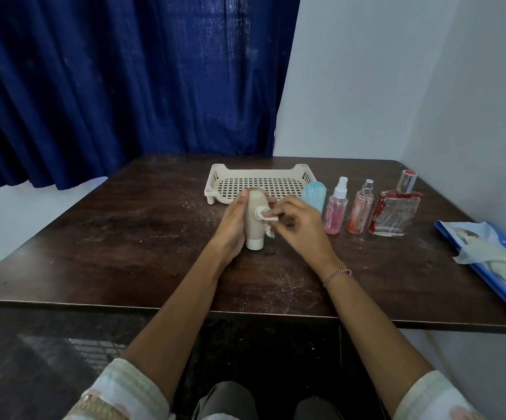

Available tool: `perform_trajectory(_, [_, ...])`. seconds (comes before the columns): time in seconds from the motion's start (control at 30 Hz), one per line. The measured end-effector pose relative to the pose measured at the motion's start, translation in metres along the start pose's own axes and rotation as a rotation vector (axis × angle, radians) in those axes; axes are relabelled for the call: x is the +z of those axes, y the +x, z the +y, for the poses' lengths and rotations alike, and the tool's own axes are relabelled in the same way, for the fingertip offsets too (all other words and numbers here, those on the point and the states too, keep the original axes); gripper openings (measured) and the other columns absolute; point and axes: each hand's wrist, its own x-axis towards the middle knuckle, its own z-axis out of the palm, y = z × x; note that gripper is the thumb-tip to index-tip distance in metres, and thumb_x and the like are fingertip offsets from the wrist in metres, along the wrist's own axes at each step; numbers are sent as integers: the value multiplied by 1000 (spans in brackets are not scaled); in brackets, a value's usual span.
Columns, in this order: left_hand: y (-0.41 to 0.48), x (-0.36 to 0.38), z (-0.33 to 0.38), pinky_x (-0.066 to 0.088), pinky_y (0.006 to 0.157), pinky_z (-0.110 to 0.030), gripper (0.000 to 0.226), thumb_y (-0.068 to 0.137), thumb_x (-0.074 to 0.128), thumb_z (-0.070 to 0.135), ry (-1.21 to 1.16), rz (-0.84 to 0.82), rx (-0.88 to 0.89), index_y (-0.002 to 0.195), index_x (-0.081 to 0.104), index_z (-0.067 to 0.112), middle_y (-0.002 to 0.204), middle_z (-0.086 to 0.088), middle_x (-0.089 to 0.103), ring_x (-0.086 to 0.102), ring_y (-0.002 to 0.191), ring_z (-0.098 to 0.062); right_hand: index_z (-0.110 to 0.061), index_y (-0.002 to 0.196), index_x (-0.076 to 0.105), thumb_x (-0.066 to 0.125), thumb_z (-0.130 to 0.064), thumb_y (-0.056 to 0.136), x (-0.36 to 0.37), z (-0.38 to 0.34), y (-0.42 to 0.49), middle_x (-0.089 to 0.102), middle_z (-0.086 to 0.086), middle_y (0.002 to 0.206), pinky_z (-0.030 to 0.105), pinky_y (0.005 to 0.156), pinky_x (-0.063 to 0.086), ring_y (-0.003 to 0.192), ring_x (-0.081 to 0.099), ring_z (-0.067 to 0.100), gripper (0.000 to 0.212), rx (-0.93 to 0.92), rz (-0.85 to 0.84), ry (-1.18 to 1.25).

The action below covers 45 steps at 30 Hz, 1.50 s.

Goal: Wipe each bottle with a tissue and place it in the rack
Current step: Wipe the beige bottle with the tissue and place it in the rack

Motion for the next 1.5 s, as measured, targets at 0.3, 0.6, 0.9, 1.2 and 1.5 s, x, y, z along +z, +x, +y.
perform_trajectory(0.3, [1, 0, 0, 57, 78, -33, 40, 103, 25, 35, -47, 44, 1, 105, 57, 12, 93, -9, 72, 68, 93, -22, -7, 91, 73, 74, -8, 75, 4, 1, -4, 63, 3, 87, 24, 70, 52, 79, 61, 15, 17, -37, -266, -61])
perform_trajectory(0.6, [0, 3, -2, 46, 100, -35, 38, 102, 29, 35, 85, -16, 13, 109, 62, 18, 113, -2, 67, 60, 111, -18, -3, 95, 70, 67, 0, 80, -3, -6, 5, 60, 2, 89, 14, 70, 49, 84, 57, 6, 16, 19, 224, -14])
perform_trajectory(0.9, [2, -2, -2, 52, 75, -31, 36, 103, 29, 30, 55, 60, 86, 99, 61, 16, 92, -6, 60, 57, 84, -17, -5, 90, 71, 73, -1, 75, 0, -2, 0, 62, -1, 87, 21, 70, 54, 80, 60, 9, 15, 71, 5, 54])
perform_trajectory(1.2, [2, -3, -4, 49, 84, -32, 28, 101, 37, 29, 145, 167, 212, 107, 63, 19, 108, -6, 60, 55, 97, -18, -8, 89, 72, 76, -3, 73, 10, 0, -3, 61, 3, 84, 28, 68, 54, 76, 62, 17, 18, 76, -218, 18])
perform_trajectory(1.5, [-1, -2, 0, 38, 107, -47, 78, 81, 43, 72, 187, 201, 21, 124, 50, 7, 126, -11, 56, 52, 121, -24, -7, 97, 68, 70, -10, 81, 13, -2, -4, 62, 5, 91, 33, 72, 53, 80, 61, 16, 17, -67, -282, -151])
